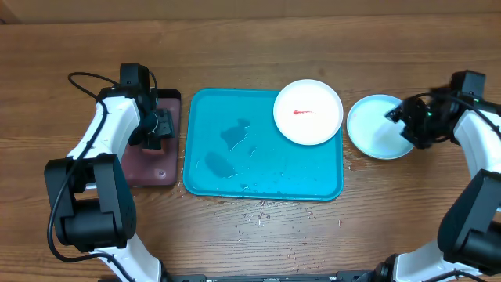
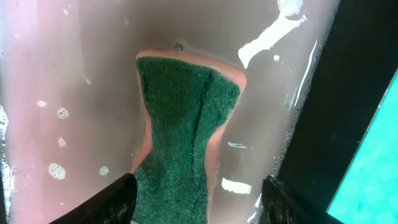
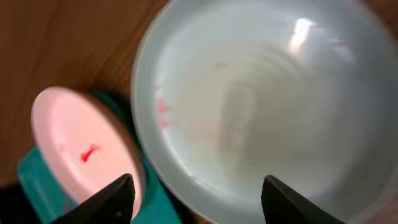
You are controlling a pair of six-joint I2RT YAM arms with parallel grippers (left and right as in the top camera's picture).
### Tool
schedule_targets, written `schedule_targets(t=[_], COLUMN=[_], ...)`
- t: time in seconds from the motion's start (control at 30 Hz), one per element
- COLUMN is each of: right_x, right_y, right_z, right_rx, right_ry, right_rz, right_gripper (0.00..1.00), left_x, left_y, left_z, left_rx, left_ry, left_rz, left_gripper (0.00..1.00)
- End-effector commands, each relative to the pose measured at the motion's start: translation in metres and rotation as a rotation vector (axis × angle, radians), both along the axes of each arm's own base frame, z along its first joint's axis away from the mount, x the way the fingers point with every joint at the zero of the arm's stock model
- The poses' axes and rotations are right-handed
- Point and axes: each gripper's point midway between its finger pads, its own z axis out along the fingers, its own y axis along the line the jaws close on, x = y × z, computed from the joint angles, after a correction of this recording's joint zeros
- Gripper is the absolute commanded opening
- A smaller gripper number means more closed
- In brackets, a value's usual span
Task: Clean dirty plates on tray and stack at the side
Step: 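Carry the white plate right and stack it on the yellow plate, then move right gripper to the pink-rimmed plate and drag it onto the tray center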
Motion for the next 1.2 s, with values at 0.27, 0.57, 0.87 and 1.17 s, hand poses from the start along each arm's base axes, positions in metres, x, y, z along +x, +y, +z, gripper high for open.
schedule_targets(t=[0.27,0.57,0.87,1.17], right_x=[0.056,0.077,0.076,0.067], right_y=[0.087,0.099,0.102,0.107], right_z=[0.016,-0.018,-0.050,-0.059], right_rx=[-0.344,-0.486,-0.462,-0.423], right_ry=[-0.273,-0.261,-0.206,-0.167], right_rz=[0.410,0.421,0.442,0.466], right_gripper=[0.54,0.49,0.33,0.12], left_x=[0.007,0.006,0.006,0.006], left_y=[-0.002,-0.003,-0.003,-0.003], left_z=[0.014,0.014,0.014,0.014], left_rx=[0.003,0.002,0.002,0.003], left_ry=[-0.039,-0.033,-0.033,-0.033], left_rz=[-0.019,-0.019,-0.019,-0.019], left_gripper=[0.65,0.65,0.65,0.65])
